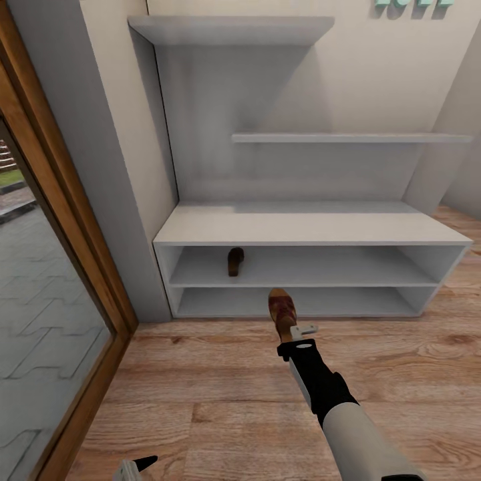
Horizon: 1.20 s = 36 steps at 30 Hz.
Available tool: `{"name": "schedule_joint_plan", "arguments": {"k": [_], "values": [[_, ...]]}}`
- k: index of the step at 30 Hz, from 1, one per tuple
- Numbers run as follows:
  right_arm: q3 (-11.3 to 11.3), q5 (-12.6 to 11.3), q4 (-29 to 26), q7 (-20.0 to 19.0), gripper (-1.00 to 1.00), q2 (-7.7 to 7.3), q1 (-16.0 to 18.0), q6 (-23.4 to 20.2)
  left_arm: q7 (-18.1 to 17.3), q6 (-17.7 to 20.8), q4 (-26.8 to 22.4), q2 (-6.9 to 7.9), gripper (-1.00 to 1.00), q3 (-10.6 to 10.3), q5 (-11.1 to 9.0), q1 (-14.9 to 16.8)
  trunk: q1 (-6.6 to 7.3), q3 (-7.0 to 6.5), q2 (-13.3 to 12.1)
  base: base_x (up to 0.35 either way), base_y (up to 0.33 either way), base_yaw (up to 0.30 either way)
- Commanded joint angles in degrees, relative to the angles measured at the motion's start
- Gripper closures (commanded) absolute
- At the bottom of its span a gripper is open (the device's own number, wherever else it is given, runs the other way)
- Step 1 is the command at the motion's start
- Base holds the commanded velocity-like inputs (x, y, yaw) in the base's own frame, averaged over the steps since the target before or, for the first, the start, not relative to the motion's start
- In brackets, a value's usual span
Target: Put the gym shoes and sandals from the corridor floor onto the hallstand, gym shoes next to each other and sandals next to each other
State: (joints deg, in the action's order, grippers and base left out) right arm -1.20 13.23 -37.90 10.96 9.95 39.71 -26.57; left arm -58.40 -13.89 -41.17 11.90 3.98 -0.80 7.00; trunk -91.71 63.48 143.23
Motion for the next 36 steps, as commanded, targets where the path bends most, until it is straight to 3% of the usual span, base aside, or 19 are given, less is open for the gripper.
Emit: {"name": "schedule_joint_plan", "arguments": {"k": [1,9,15,22,29,36], "values": [[-0.1,0.2,-0.1,0.1,1.0,0.05,0.0,-0.3,-0.2,-0.2,0.0,-0.02,-1.0,0.0,-0.1,0.0,0.01,0.05,0.0,0.0,0.0,0.0],[-0.1,0.2,-0.2,0.1,1.0,0.05,0.0,-0.3,-0.2,-0.2,0.4,-0.31,-1.0,0.1,-0.1,0.0,0.01,0.05,0.0,0.024,0.0,0.0],[-0.2,0.0,-0.3,0.1,1.0,0.05,0.0,-0.3,-0.2,-0.2,0.5,-0.32,-1.0,0.1,-0.2,0.0,0.01,0.16,0.0,0.256,0.0,0.017],[-0.2,-2.9,-0.2,0.1,1.0,0.05,0.0,-0.3,-0.2,-0.2,0.5,-0.3,-1.0,0.1,-0.3,0.0,0.01,0.61,0.0,0.33,0.0,0.122],[-0.2,-3.2,-0.3,0.1,1.0,0.05,0.0,-0.3,-0.2,-0.2,0.5,-0.36,-1.0,0.1,-0.3,0.0,0.01,1.13,0.0,0.31,0.0,0.108],[-0.2,-3.2,-0.6,0.2,1.0,0.05,0.0,-0.3,-0.2,-0.2,0.5,-0.35,-1.0,0.1,-0.3,0.0,0.01,1.26,0.0,0.069,0.0,0.017]]}}
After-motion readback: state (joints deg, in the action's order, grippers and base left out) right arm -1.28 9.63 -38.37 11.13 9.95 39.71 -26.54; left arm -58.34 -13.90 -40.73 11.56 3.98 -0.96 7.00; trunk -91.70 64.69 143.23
